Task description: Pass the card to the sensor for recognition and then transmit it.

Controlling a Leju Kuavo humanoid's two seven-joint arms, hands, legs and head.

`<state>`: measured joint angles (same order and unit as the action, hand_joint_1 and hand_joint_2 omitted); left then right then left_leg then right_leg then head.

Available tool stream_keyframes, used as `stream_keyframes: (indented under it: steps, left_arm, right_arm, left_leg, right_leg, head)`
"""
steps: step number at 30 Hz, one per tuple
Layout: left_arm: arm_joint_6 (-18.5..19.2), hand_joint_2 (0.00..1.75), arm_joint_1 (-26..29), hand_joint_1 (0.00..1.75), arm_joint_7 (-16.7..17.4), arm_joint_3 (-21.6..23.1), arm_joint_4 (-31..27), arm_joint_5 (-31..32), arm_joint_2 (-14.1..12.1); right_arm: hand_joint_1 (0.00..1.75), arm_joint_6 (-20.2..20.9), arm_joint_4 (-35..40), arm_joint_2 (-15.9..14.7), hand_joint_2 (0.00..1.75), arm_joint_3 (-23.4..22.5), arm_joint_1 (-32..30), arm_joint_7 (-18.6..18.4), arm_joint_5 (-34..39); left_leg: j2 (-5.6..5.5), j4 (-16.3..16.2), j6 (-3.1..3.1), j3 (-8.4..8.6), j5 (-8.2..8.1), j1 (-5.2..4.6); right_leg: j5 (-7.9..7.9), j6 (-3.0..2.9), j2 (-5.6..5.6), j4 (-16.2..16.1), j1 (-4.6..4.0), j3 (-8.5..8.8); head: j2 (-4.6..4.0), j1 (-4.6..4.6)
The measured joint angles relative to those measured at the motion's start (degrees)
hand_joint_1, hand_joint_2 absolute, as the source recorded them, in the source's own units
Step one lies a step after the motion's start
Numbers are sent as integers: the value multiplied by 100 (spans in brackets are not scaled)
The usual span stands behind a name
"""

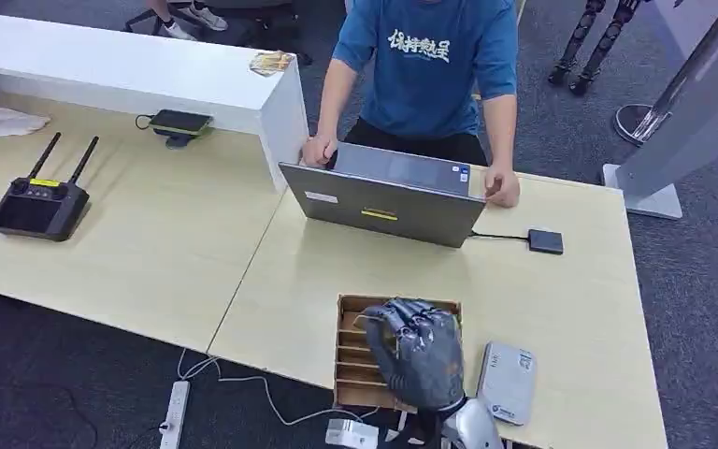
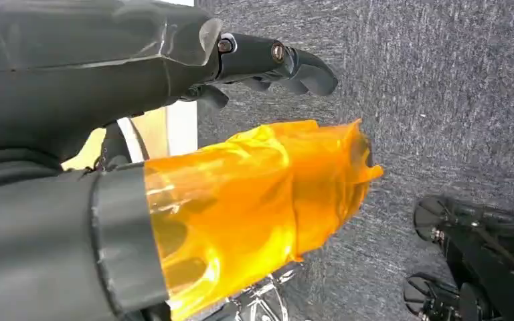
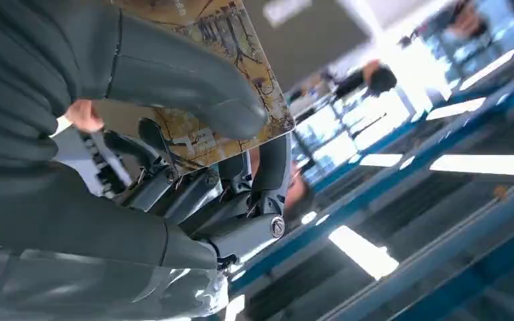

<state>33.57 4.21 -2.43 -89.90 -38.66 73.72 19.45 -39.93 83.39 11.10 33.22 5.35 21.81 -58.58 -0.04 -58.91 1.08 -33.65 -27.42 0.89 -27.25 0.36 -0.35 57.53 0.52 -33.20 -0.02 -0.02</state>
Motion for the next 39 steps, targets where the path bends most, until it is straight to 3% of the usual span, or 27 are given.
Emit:
stream_keyframes:
  steps: [10, 21, 26, 39]
  left_arm:
    - [24, 0, -2, 0, -52, 0, 0, 304, -2]
    - [-53, 0, -39, 0, -205, 0, 4, 835, -39]
    - [-251, 0, -86, 0, -301, 0, 185, 1173, -160]
    - [-793, 0, -209, 0, -378, 37, 1230, 1609, -848]
  right_arm:
    - [175, 0, 380, 278, 175, -826, 135, 181, 101]
    - [175, 7, 360, 426, 175, -1617, 909, 78, 111]
    - [175, 9, 53, 430, 175, -1912, 1542, -304, 142]
    - [175, 11, -1499, 336, 175, -2212, 3419, -1169, -447]
  left_leg:
    - [2, 0, 0, 0, 0, 0]
    - [3, 0, 3, 2, 3, 0]
    - [4, 0, 5, 2, 5, 0]
    - [3, 0, 9, 4, 10, 0]
  right_leg:
    - [1, 0, 2, 0, 0, -1]
    - [2, 1, 3, 1, 0, 0]
    - [2, 0, 5, 2, 0, -1]
    - [7, -6, 5, 12, 0, -6]
  head:
    - [0, -2]
    - [0, -2]
    - [0, 2]
    - [0, -2]
